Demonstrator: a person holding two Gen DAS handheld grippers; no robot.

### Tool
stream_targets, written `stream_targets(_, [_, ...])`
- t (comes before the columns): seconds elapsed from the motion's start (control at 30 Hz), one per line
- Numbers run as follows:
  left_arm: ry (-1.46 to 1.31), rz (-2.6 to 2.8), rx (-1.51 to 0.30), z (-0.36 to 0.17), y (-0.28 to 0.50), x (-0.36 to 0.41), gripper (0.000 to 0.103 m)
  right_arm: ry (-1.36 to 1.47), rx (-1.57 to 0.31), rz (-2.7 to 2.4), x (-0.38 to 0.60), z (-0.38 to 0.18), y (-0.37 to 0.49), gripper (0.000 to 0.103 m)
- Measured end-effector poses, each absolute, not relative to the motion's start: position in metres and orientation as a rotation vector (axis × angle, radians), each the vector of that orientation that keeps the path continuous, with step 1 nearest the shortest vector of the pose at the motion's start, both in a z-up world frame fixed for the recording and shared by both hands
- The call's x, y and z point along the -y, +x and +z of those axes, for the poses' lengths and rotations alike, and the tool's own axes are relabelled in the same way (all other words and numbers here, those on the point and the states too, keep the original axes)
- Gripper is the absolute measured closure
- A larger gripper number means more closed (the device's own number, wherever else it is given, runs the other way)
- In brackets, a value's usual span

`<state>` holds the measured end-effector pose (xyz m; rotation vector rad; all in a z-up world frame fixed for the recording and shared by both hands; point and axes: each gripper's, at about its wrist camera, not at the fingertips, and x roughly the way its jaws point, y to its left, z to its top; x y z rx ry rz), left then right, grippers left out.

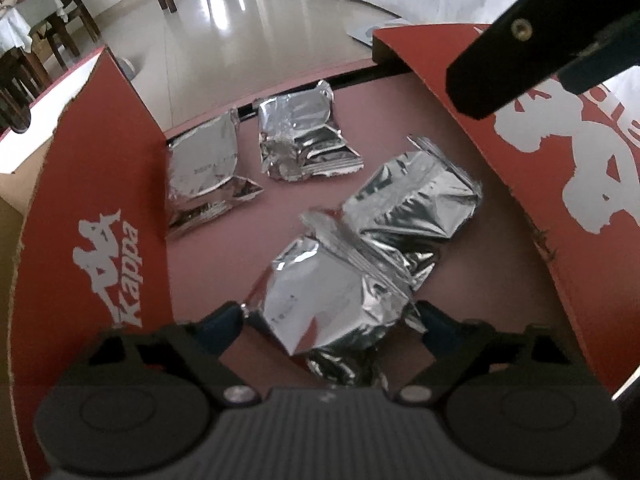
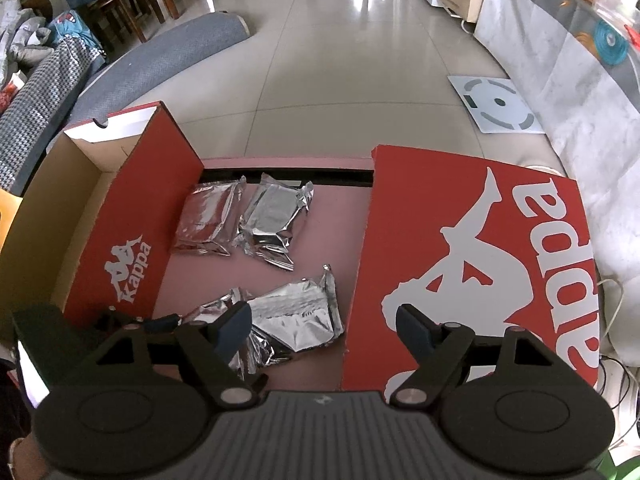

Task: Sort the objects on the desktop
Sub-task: 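Close the left gripper on a silver packet and lift it, then carry the silver packet with the left gripper over the cardboard box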

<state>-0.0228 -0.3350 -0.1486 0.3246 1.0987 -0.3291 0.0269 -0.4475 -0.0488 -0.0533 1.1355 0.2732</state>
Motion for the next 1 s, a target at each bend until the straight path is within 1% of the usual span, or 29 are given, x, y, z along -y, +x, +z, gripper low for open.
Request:
stream_targets(0.07, [0.305,-0.337,-1.1,-0.146,-0.023,0.334,0.022,-0.054,-1.133,0.269,0.448,-0.049,0.027,0.024])
stream_targets(0.13, [0.279,-0.354,-1.103,-0.144,-0.025,0.335,0.025,-0.052,-1.132,0.265,0.448,-0.049,0.027,0.024])
stream_targets(0.37, [0.229,-0.415,-1.141,-0.139,-0.037,0.34,0.025,-0.052,-1.137,0.261,0.449,-0.049,0.028,0.024])
stream_targets(0.6, [0.278,-0.369,-1.119,-0.139,-0.036,0.335,0.017,-0.051,-1.137,0.267,0.449,-0.048,0.027,0.024])
stream_targets(0.67, [0.285,-0.364,-1.122,-0.141,-0.036,0.334,0.012,-0.052,-1.137,0.269,0.449,-0.049,0.027,0.024])
stream_targets(0.73, [0.297,-0.359,-1.126,-0.145,-0.038,0.335,0.009,-0.051,-1.139,0.267,0.449,-0.049,0.027,0.024])
stream_targets(0.93, [0.288,-0.343,-1.12,-0.152,-0.037,0.333,0.008,-0.051,-1.14,0.267,0.449,-0.049,0.027,0.024])
stream_targets(1.0, [0.278,-0.334,-1.124,-0.151,-0.036,0.332,0.011,-0.055,-1.142,0.268,0.448,-0.05,0.028,0.024])
